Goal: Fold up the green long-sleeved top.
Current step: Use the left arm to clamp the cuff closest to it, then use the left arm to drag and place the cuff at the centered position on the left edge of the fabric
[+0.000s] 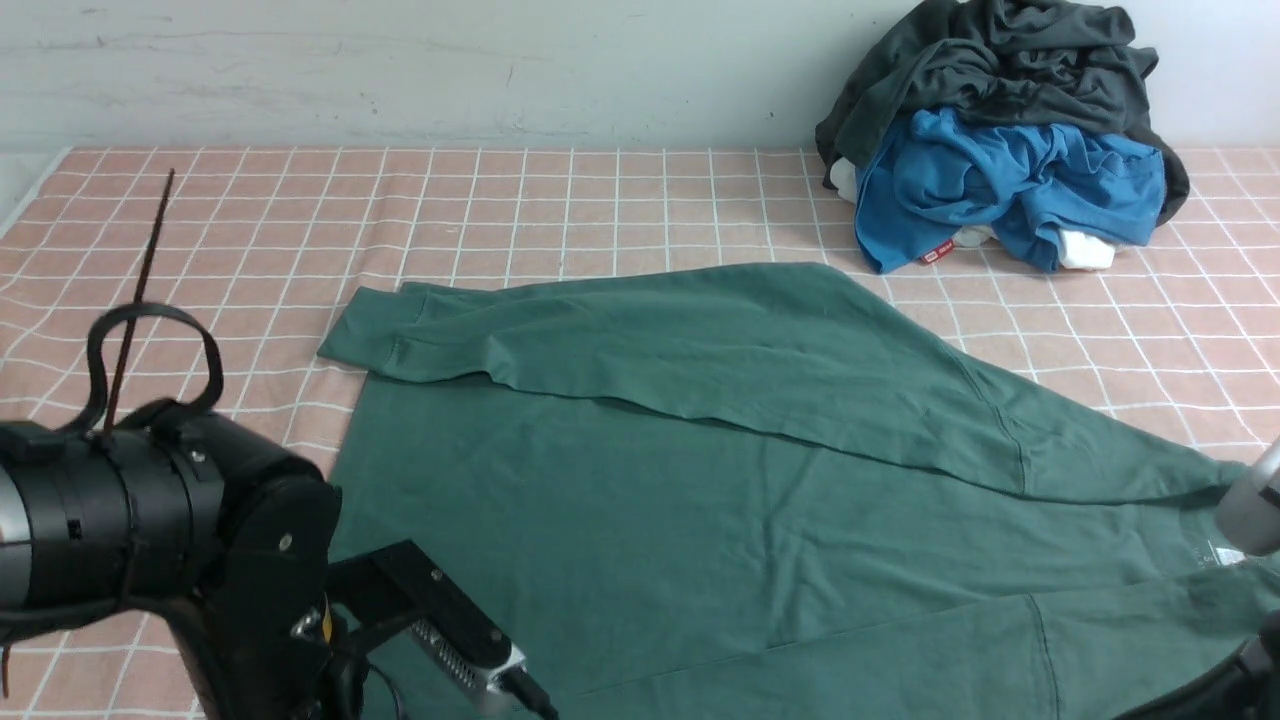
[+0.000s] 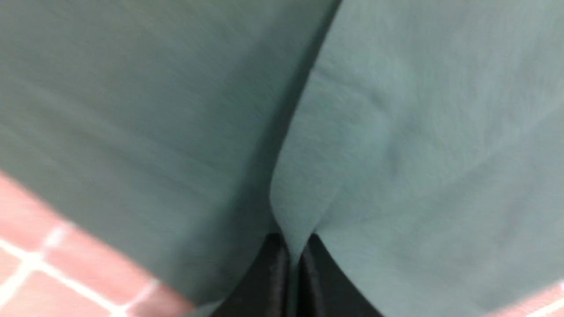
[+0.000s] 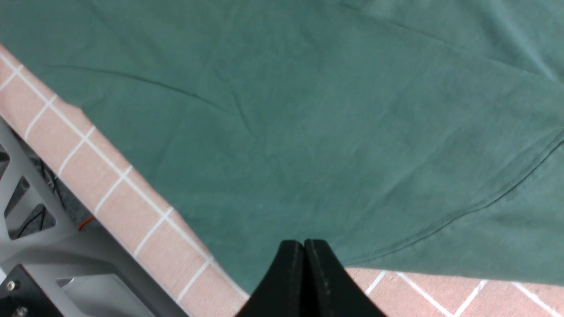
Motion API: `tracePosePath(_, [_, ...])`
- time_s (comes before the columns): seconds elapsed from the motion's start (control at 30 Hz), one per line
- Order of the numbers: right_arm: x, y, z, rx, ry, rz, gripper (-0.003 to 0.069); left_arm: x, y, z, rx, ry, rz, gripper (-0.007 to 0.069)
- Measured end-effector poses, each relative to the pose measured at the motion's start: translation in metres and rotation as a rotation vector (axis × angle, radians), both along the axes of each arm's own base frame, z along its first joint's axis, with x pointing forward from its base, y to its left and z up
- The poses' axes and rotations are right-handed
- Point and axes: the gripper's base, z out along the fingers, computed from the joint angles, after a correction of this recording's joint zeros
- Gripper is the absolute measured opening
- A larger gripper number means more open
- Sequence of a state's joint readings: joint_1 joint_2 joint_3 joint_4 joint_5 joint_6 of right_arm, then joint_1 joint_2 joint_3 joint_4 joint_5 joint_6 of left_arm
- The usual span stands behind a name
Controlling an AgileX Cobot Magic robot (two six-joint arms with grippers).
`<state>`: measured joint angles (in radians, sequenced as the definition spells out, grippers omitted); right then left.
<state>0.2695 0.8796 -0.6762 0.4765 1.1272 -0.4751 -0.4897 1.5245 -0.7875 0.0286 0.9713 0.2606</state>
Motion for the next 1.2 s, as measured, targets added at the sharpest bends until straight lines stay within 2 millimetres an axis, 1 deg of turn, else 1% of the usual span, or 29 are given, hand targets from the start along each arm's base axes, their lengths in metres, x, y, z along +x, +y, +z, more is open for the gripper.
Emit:
tracePosePath(0.03, [0.000, 0.000, 0.000, 0.000, -0.002, -0.001, -0.0014, 0.000, 0.000, 0.000, 0.002, 0.004, 0.000, -0.0001])
tracePosePath(0.07, [0.002, 0.000, 0.001, 0.002, -0.022, -0.011, -0.0014, 0.011, -0.004, 0.015, -0.005, -0.037, -0.007, -0.0001])
tracePosePath(0.1, [0.004, 0.000, 0.001, 0.003, -0.036, -0.020, -0.0014, 0.019, -0.008, 0.027, -0.013, -0.072, -0.012, -0.0001])
tracePosePath(0.13, [0.005, -0.001, 0.002, 0.002, -0.048, -0.032, -0.0014, 0.025, -0.010, 0.035, -0.020, -0.100, -0.016, -0.0001])
tracePosePath(0.17, [0.005, -0.001, 0.002, 0.003, -0.052, -0.034, -0.0014, 0.026, -0.011, 0.037, -0.023, -0.109, -0.017, -0.0001])
tracePosePath(0.2, [0.008, -0.002, 0.003, 0.003, -0.077, -0.059, -0.0014, 0.036, -0.015, 0.051, -0.036, -0.164, -0.023, -0.0001])
tracePosePath(0.33, [0.015, -0.006, 0.004, -0.003, -0.117, -0.152, -0.0014, 0.059, -0.023, 0.090, -0.068, -0.301, -0.034, -0.0001])
tracePosePath(0.37, [0.016, -0.006, 0.004, -0.005, -0.121, -0.162, -0.0014, 0.061, -0.024, 0.093, -0.071, -0.311, -0.035, -0.0001])
tracePosePath(0.47, [0.021, -0.010, 0.001, -0.039, -0.120, -0.227, -0.0014, 0.079, -0.032, 0.113, -0.084, -0.384, -0.041, -0.0001])
tracePosePath(0.5, [0.022, -0.010, 0.001, -0.041, -0.122, -0.230, -0.0014, 0.079, -0.032, 0.113, -0.084, -0.385, -0.041, -0.0001])
tracePosePath(0.53, [0.024, -0.012, 0.000, -0.058, -0.120, -0.248, -0.0014, 0.087, -0.035, 0.115, -0.079, -0.397, -0.044, -0.0001])
tracePosePath(0.6, [0.025, -0.014, -0.001, -0.075, -0.121, -0.264, -0.0014, 0.097, -0.039, 0.112, -0.064, -0.390, -0.047, 0.0000])
tracePosePath(0.77, [0.027, -0.016, -0.002, -0.100, -0.127, -0.270, -0.0014, 0.121, -0.051, 0.084, -0.011, -0.311, -0.052, 0.0036])
tracePosePath(0.87, [0.027, -0.016, -0.002, -0.101, -0.128, -0.270, -0.0014, 0.135, -0.058, 0.065, 0.016, -0.261, -0.053, 0.0094])
tracePosePath(0.93, [0.027, -0.016, -0.002, -0.101, -0.128, -0.270, -0.0014, 0.139, -0.060, 0.061, 0.021, -0.252, -0.052, 0.0117])
tracePosePath(0.97, [0.027, -0.016, -0.002, -0.100, -0.127, -0.270, -0.0014, 0.145, -0.061, 0.056, 0.025, -0.246, -0.045, 0.0161])
tracePosePath(1.0, [0.027, -0.016, -0.003, -0.102, -0.126, -0.273, -0.0014, 0.149, -0.060, 0.056, 0.024, -0.249, -0.038, 0.0183])
tracePosePath(1.03, [0.027, -0.016, -0.003, -0.103, -0.126, -0.273, -0.0014, 0.151, -0.060, 0.055, 0.024, -0.247, -0.036, 0.0188])
tracePosePath(1.1, [0.030, -0.017, -0.005, -0.123, -0.114, -0.294, -0.0014, 0.160, -0.056, 0.057, 0.024, -0.254, -0.006, 0.0251])
tracePosePath(1.2, [0.040, -0.020, -0.016, -0.185, -0.067, -0.350, -0.0014, 0.168, -0.048, 0.067, 0.020, -0.271, 0.051, 0.0314])
